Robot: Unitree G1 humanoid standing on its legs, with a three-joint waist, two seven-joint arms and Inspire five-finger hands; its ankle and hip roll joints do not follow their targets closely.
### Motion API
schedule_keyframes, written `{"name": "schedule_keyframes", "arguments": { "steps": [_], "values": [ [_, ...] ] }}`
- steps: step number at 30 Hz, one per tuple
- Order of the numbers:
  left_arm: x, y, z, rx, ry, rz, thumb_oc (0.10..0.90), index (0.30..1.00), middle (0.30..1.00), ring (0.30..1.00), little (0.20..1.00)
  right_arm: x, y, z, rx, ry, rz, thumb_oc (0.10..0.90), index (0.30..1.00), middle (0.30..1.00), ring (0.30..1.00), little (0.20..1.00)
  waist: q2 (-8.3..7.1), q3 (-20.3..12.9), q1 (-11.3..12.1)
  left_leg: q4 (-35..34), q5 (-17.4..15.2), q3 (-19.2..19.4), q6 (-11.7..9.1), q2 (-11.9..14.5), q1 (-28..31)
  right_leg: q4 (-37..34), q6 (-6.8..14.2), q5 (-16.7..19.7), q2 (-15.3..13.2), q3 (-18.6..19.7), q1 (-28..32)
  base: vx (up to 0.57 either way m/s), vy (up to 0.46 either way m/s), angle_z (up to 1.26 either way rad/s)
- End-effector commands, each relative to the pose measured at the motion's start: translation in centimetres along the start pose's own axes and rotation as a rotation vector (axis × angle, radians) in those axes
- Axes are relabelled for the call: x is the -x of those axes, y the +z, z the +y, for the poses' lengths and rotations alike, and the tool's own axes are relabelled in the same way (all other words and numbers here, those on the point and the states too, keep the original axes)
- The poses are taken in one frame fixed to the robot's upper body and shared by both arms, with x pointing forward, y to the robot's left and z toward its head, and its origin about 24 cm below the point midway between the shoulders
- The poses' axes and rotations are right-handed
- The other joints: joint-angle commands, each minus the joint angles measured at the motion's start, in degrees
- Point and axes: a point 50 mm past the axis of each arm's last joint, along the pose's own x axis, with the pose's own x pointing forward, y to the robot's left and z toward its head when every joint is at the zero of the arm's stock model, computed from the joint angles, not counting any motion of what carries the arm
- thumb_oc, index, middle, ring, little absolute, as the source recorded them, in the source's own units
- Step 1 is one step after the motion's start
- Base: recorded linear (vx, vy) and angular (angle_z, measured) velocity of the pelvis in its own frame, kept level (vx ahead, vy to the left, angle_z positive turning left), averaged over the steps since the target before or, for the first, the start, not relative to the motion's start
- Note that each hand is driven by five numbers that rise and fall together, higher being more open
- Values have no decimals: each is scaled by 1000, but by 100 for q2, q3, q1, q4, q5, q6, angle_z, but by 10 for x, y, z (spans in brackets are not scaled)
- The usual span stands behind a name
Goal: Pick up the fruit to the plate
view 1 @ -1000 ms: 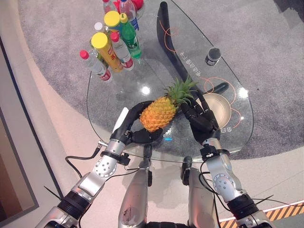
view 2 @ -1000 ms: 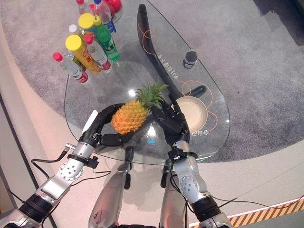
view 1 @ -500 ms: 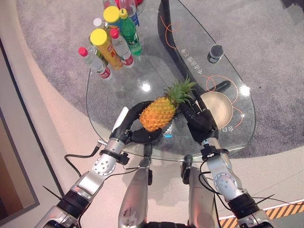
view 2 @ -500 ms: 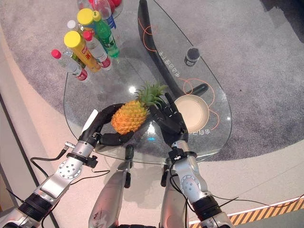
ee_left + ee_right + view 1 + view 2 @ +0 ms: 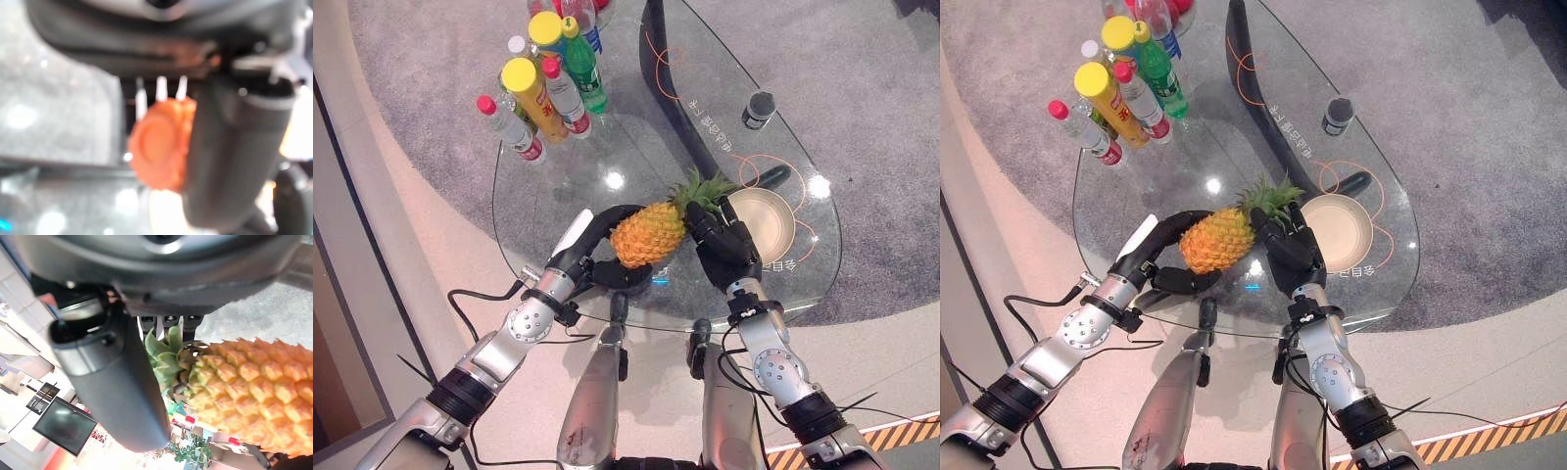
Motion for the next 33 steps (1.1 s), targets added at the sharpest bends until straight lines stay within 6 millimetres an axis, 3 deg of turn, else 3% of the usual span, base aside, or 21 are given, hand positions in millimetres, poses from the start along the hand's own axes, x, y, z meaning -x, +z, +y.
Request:
{"name": "schedule_keyframes", "arguments": {
  "steps": [1,8,9,10,11,12,33],
  "values": [
    [-11,64,-29,-83,-263,-325,100,300,300,300,200,-29,12,89,-30,443,-68,800,900,900,900,900,-177,-63,-179,1226,-874,155,449,-527,-34,-1653,127,1609,48,-141,436,0,0,0],
    [-13,58,-32,-78,-300,-282,100,300,300,300,200,-32,14,88,-35,436,-90,800,900,900,900,900,-161,-63,-200,1222,-889,188,459,-529,-27,-1665,139,1613,41,-120,430,0,0,0],
    [-13,57,-32,-81,-301,-280,100,300,300,300,200,-32,15,87,-35,434,-91,764,869,869,869,864,-157,-63,-204,1222,-888,191,462,-531,-30,-1663,138,1617,44,-116,423,0,0,0],
    [-13,57,-33,-82,-302,-277,100,300,300,300,200,-33,15,87,-35,433,-91,476,622,622,622,576,-154,-63,-205,1214,-886,193,462,-534,-29,-1670,139,1619,44,-114,423,0,0,0],
    [-13,57,-33,-82,-302,-277,100,300,300,300,200,-33,15,87,-35,433,-91,369,531,531,531,469,-153,-63,-205,1212,-885,193,462,-534,-30,-1672,140,1621,44,-114,422,0,0,0],
    [-13,56,-33,-84,-301,-275,100,300,300,300,200,-33,15,87,-35,434,-92,100,300,300,300,200,-150,-63,-204,1209,-885,191,464,-534,-34,-1671,141,1623,43,-112,414,0,0,0],
    [-16,50,-32,-89,-278,-242,100,300,300,300,200,-35,20,84,-48,398,-136,100,300,300,300,200,-133,-63,-199,1121,-856,196,463,-541,-23,-1711,147,1642,60,-120,392,0,0,0]
  ]
}}
